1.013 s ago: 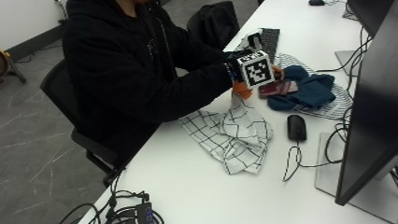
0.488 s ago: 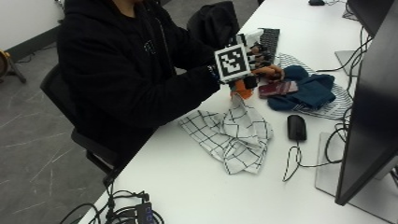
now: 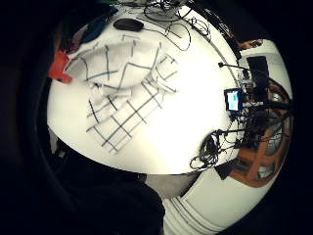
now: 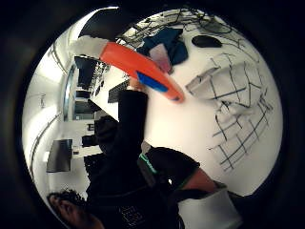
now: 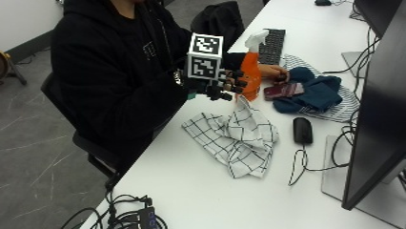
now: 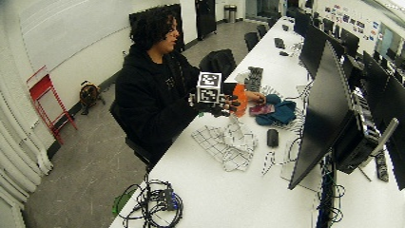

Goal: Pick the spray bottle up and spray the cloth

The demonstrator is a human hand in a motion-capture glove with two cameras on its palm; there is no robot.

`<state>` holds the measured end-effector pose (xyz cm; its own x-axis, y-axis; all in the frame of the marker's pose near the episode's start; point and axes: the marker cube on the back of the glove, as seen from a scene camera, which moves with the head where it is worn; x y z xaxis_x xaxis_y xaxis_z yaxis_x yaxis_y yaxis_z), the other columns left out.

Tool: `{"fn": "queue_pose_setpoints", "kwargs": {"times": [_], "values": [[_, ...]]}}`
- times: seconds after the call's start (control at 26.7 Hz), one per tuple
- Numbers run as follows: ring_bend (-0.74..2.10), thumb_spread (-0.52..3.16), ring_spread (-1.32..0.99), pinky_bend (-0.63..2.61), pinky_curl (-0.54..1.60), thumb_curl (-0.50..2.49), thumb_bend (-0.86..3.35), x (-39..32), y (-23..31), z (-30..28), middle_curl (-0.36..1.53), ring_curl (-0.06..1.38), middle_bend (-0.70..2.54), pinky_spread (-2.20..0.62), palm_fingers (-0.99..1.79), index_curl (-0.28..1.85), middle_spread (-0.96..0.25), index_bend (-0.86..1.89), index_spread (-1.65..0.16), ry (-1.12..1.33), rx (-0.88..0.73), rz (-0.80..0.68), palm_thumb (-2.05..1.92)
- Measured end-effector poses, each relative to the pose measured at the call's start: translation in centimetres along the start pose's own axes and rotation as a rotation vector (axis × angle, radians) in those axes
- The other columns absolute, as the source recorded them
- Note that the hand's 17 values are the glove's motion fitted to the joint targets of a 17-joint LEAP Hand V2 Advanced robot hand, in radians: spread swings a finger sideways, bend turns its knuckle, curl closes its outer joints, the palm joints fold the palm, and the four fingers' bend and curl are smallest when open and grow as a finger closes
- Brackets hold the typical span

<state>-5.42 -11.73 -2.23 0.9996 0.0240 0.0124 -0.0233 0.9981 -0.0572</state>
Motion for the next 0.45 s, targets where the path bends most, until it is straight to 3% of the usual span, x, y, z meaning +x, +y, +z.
{"fn": "queue_pose_setpoints", "kwargs": {"times": [0.45], "values": [[0.33, 0.90, -0.03, 0.47, 0.36, 0.39, -0.03, 1.3, 6.0, 0.3, 0.36, 0.31, 0.23, 0.21, 0.08, 0.26, -0.02, 0.10, -0.39, 0.024, 0.042, 0.030, 0.31]]}}
